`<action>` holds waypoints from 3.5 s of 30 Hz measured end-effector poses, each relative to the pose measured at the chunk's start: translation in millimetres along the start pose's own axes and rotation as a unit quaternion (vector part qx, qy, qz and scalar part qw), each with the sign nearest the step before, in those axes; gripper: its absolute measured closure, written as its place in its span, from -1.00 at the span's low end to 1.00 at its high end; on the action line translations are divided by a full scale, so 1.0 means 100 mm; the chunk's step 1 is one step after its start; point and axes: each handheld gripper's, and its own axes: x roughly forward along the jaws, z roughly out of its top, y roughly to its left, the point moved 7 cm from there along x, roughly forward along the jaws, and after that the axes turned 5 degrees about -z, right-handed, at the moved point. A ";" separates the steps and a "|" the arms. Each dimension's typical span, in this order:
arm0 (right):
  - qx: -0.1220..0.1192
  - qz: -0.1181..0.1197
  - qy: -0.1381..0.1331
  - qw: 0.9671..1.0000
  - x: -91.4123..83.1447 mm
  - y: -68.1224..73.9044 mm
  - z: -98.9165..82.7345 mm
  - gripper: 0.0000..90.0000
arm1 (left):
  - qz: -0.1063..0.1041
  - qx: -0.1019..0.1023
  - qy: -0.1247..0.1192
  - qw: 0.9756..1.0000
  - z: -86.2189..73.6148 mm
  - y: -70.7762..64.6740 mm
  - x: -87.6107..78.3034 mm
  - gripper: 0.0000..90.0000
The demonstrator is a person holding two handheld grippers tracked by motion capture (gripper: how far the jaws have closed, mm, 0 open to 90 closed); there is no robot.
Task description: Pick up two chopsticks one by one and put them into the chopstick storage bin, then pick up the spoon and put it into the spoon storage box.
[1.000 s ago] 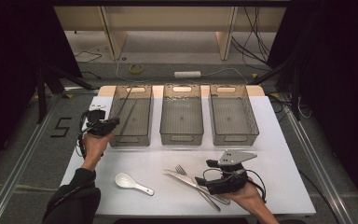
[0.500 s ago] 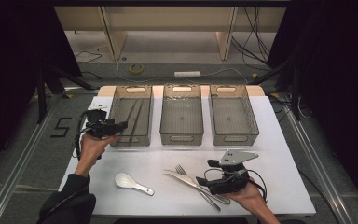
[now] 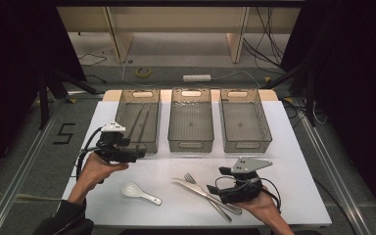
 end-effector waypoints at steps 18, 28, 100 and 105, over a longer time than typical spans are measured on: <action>0.010 -0.002 -0.007 1.000 -0.02 -0.05 -0.01 -0.43 | -0.044 0.082 0.071 0.993 -0.22 -0.38 0.08 -0.64; 0.010 0.003 -0.004 1.000 -0.01 -0.06 -0.03 -0.43 | -0.052 0.121 0.113 0.985 -0.32 -0.54 0.15 -0.64; -0.007 0.008 0.017 1.000 0.05 0.02 -0.06 -0.43 | -0.053 0.260 0.306 0.914 -0.98 -0.60 0.45 0.08; -0.007 0.008 0.019 1.000 0.05 0.02 -0.06 -0.42 | -0.070 0.246 0.308 0.916 -0.99 -0.61 0.44 0.30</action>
